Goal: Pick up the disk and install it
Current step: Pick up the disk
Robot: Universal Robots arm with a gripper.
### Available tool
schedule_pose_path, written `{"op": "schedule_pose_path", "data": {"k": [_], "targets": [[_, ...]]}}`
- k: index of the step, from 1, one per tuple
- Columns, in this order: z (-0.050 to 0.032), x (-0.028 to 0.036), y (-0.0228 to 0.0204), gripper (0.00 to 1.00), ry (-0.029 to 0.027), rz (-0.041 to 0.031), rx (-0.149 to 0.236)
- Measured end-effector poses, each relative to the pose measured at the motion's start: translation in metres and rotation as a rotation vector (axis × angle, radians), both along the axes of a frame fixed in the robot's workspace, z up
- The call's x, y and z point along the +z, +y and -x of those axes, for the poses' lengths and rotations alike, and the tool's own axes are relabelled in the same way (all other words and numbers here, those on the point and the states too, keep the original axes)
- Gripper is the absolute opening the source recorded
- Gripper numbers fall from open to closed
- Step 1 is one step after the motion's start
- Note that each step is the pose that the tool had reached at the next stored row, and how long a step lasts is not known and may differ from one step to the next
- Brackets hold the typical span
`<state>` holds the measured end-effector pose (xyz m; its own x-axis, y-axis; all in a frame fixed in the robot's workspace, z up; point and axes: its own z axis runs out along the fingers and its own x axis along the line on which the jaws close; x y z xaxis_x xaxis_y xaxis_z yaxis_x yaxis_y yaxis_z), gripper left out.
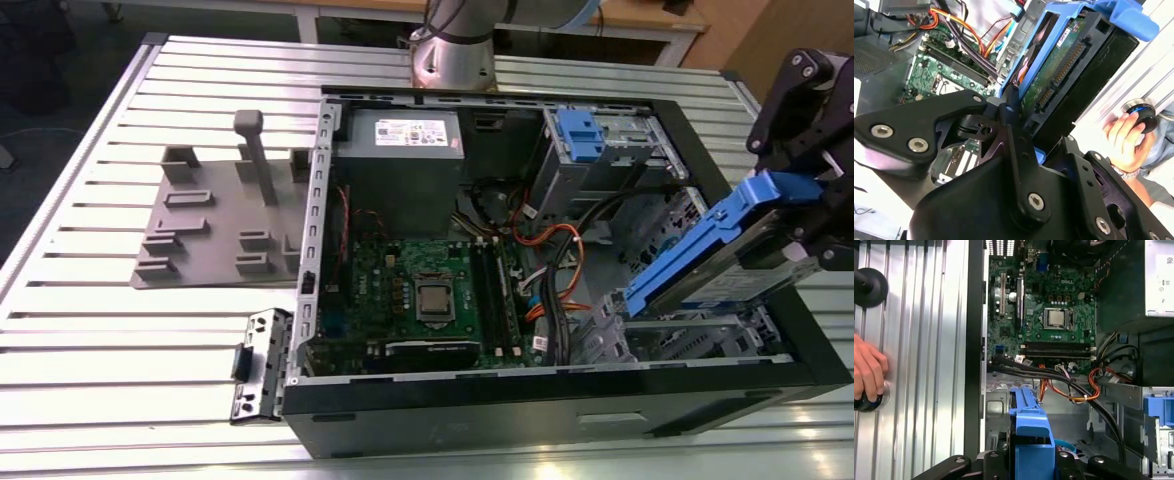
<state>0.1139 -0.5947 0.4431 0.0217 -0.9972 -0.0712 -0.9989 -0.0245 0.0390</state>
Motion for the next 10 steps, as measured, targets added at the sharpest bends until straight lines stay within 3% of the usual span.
{"op": "schedule_pose_path", "data": {"k": [10], "targets": [[-0.0077, -0.0022, 0.0000, 0.36, 0.0000, -0.0025, -0.019]]}}
